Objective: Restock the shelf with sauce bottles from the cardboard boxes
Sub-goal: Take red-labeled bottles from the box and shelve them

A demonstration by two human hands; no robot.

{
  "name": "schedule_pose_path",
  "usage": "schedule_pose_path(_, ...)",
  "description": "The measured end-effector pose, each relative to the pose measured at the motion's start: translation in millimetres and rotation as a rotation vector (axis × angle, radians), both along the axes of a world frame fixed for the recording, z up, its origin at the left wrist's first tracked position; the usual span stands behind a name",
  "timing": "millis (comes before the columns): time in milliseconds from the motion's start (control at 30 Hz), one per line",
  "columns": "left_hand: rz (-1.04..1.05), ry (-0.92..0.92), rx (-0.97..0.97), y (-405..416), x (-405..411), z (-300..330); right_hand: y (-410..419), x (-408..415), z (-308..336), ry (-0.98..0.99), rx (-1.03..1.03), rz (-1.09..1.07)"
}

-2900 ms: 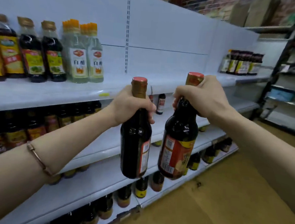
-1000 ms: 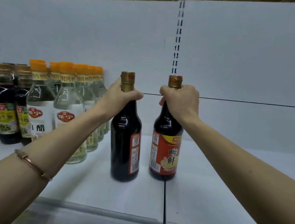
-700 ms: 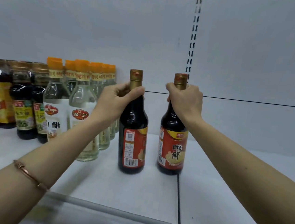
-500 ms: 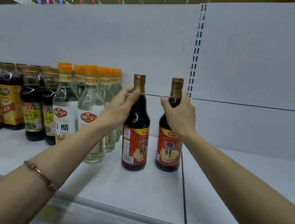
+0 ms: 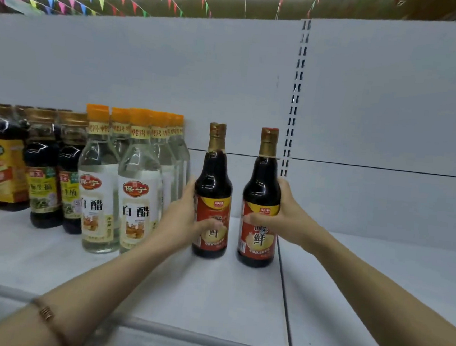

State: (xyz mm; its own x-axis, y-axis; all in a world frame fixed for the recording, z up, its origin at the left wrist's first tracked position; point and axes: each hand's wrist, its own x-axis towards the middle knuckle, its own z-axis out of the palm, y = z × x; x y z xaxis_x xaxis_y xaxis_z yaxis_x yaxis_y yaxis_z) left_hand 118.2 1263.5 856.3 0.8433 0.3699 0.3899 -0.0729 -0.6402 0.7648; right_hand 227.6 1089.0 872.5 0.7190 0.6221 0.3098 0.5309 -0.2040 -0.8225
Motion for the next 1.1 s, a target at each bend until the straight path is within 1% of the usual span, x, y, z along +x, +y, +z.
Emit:
schedule_pose_path(67,0.045,0.011,0.019,3,14,0,9,5,2,-0.069,-0.034,-0.074)
schedule_pose_path(133,0.073,0.018,-0.002,4,26,1,19,15,0,-0.1,-0.084,-0.138)
schedule_pose_path(267,0.158,-0.001,-0.006,4,41,-4,29,35,0,-0.105,-0.173,-0.129)
schedule_pose_path(367,0.173,-0.027,-0.007,7,50,-5,31,42,-2,-0.109,-0.155,-0.138)
schedule_pose_path(533,0.178,0.07,-0.052,14,63,-1,41,50,-11,-0.153,-0.101,-0.212)
schedule_pose_path(633,0.155,0.074,-0.061,19,68,-4,48,58,-16,-0.182,-0.067,-0.228)
schedule_pose_path(733,0.143,0.073,-0.06,24,74,-6,55,67,-16,-0.169,-0.05,-0.231)
schedule_pose_path(933,0.136,0.084,-0.052,33,94,-7,61,74,-18,-0.165,-0.057,-0.259)
schedule_pose_path(1100,0.104,0.078,-0.078,39,106,-7,64,76,-17,-0.159,-0.105,-0.309)
